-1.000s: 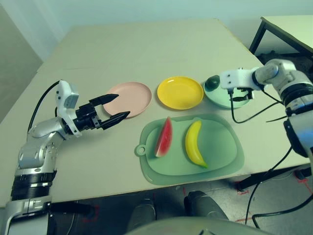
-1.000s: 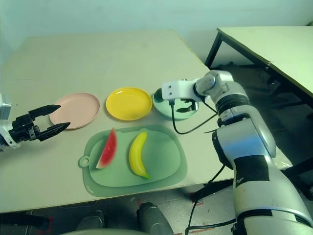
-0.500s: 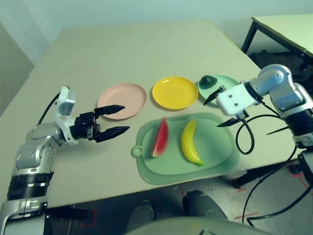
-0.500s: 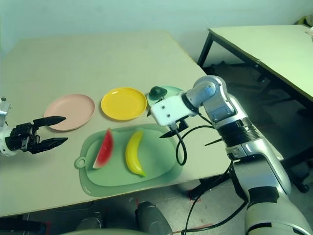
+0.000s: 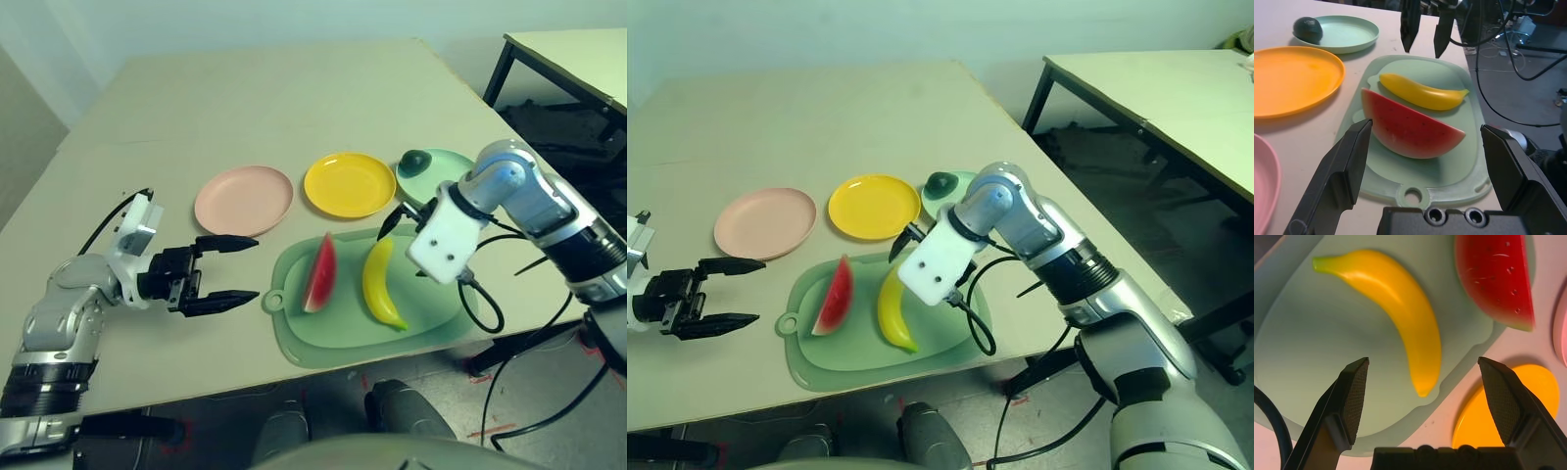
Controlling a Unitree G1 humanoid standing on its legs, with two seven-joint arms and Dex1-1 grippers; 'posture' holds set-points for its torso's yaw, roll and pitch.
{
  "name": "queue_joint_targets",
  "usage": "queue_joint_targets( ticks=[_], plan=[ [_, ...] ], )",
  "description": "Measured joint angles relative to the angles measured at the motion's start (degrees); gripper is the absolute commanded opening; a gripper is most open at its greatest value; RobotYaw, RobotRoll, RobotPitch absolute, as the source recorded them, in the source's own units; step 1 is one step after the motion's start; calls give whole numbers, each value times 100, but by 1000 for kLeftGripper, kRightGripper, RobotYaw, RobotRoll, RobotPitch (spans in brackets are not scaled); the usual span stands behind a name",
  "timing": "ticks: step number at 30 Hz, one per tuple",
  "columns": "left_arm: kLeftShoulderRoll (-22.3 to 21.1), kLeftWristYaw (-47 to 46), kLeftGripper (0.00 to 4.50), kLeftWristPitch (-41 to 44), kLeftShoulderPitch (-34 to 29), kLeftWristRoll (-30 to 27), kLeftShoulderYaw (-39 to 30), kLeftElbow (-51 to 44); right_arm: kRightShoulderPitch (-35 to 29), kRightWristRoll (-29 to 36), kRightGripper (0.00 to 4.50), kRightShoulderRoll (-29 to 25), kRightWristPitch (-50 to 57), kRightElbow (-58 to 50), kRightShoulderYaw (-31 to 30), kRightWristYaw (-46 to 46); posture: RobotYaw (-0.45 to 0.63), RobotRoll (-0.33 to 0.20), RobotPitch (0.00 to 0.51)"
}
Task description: Place the fruits into color-matched plates.
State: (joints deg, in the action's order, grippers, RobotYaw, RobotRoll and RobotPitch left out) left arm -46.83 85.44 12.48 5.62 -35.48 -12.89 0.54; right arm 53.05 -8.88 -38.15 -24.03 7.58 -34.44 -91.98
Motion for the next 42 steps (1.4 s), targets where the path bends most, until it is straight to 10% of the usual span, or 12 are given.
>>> queue_joint_targets(
  ticks=[21,30,42],
  plan=[
    [109,-241,4500,-198,-140,-22,-170,-9,-10,-1016,4480,889,-551,1331,-546,348,-101,0,60],
    [121,-197,4500,-363,-171,3,-169,154,-119,-979,1563,650,-423,1285,-546,45,-108,0,65],
    [131,-143,4500,-450,-97,17,-154,472,-164,-619,1562,227,-226,1176,-544,-29,-137,0,63]
  ],
)
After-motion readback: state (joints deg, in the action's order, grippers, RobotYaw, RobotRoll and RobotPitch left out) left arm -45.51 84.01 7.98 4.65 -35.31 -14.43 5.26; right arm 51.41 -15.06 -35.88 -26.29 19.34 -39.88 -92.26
